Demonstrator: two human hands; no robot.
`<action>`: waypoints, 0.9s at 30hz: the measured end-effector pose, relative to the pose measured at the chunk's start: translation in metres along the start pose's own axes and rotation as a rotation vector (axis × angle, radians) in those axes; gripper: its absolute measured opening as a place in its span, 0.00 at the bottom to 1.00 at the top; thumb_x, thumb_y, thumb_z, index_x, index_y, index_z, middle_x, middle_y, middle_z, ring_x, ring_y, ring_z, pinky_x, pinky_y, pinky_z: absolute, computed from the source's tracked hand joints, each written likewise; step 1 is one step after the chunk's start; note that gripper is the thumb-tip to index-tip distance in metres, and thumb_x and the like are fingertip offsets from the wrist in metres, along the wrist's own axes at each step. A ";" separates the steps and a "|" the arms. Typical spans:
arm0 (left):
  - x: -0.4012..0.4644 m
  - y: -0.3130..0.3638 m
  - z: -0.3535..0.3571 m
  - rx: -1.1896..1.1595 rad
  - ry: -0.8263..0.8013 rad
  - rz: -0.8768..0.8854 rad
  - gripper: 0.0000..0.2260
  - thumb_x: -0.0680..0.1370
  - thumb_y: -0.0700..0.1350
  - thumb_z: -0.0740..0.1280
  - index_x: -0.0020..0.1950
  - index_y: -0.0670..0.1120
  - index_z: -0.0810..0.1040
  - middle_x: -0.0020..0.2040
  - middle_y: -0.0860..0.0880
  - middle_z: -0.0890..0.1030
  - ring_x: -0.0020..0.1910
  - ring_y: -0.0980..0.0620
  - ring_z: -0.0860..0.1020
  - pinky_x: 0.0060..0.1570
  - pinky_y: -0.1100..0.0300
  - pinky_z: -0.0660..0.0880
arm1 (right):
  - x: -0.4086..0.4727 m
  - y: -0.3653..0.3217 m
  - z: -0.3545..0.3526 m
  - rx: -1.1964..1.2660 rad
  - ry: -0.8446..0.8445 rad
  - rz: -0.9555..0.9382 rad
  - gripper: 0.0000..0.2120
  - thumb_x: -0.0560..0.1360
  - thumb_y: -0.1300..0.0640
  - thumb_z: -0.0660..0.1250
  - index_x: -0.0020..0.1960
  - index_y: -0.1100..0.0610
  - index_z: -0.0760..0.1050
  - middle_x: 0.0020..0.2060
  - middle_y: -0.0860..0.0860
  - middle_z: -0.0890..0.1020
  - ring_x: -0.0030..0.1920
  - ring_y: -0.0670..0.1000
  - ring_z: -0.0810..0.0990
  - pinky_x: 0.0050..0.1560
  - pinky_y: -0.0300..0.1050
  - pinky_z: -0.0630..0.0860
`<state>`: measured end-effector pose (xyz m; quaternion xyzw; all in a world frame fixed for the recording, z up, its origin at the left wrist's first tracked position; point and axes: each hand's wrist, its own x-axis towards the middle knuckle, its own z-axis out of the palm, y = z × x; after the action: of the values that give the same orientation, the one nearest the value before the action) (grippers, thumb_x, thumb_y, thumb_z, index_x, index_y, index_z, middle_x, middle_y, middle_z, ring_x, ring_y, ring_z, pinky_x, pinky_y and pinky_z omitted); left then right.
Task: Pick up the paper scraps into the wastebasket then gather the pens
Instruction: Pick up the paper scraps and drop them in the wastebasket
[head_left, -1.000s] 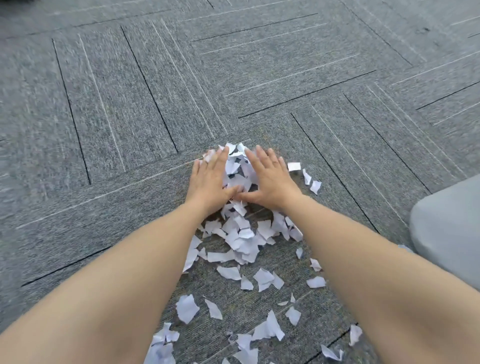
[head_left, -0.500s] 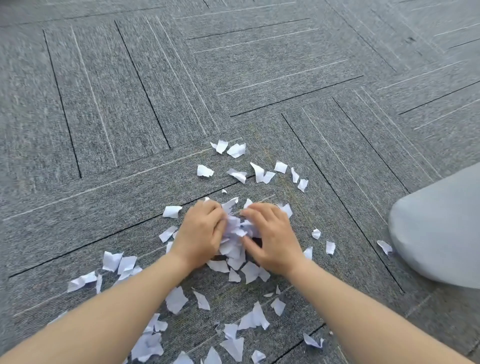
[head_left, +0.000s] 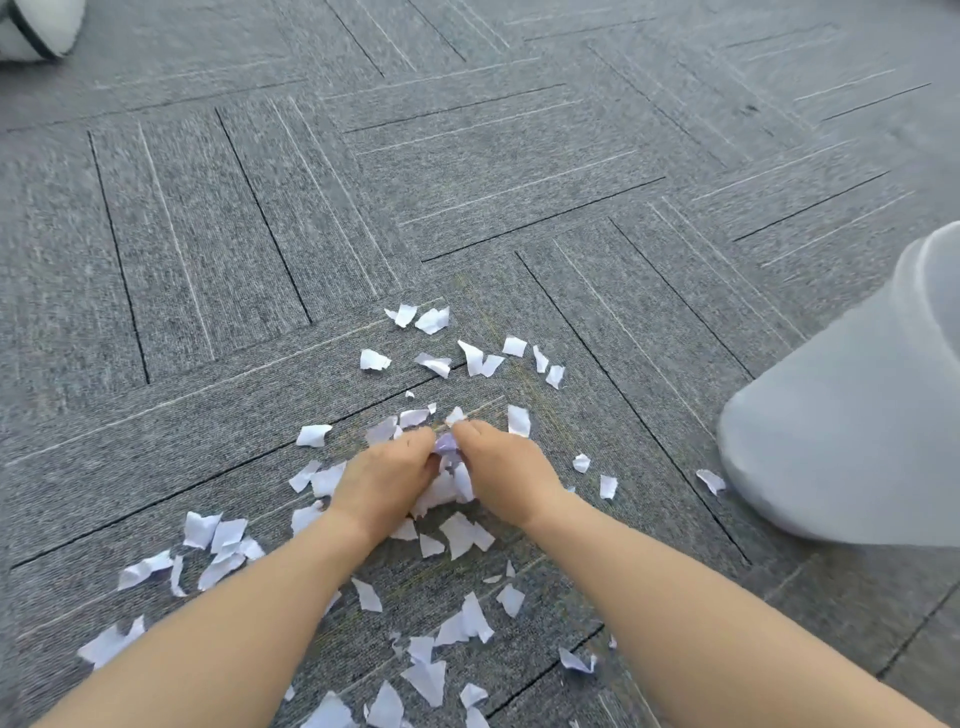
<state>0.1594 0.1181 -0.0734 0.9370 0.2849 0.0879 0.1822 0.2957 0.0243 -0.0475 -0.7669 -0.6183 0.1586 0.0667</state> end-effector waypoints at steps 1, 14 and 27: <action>0.000 0.011 -0.003 -0.062 0.014 -0.020 0.10 0.78 0.47 0.60 0.40 0.42 0.70 0.30 0.45 0.76 0.27 0.40 0.75 0.24 0.57 0.62 | -0.009 0.003 -0.010 0.023 0.029 0.018 0.07 0.78 0.66 0.56 0.54 0.58 0.67 0.45 0.54 0.76 0.37 0.59 0.75 0.33 0.49 0.67; 0.143 0.310 -0.121 -0.473 0.292 0.362 0.11 0.78 0.48 0.61 0.41 0.41 0.72 0.30 0.49 0.70 0.33 0.38 0.72 0.32 0.51 0.68 | -0.148 0.138 -0.273 -0.013 0.845 0.184 0.08 0.79 0.59 0.60 0.42 0.60 0.72 0.33 0.54 0.78 0.36 0.61 0.77 0.32 0.49 0.71; 0.179 0.439 -0.052 -0.462 -0.339 0.213 0.18 0.71 0.57 0.66 0.53 0.47 0.79 0.49 0.46 0.82 0.47 0.47 0.80 0.49 0.54 0.76 | -0.253 0.243 -0.264 0.380 0.438 0.795 0.16 0.79 0.52 0.60 0.65 0.55 0.72 0.63 0.55 0.77 0.62 0.57 0.74 0.59 0.47 0.69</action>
<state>0.5127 -0.1039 0.1568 0.8967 0.1229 0.0113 0.4251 0.5598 -0.2515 0.1690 -0.9331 -0.2092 0.1168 0.2680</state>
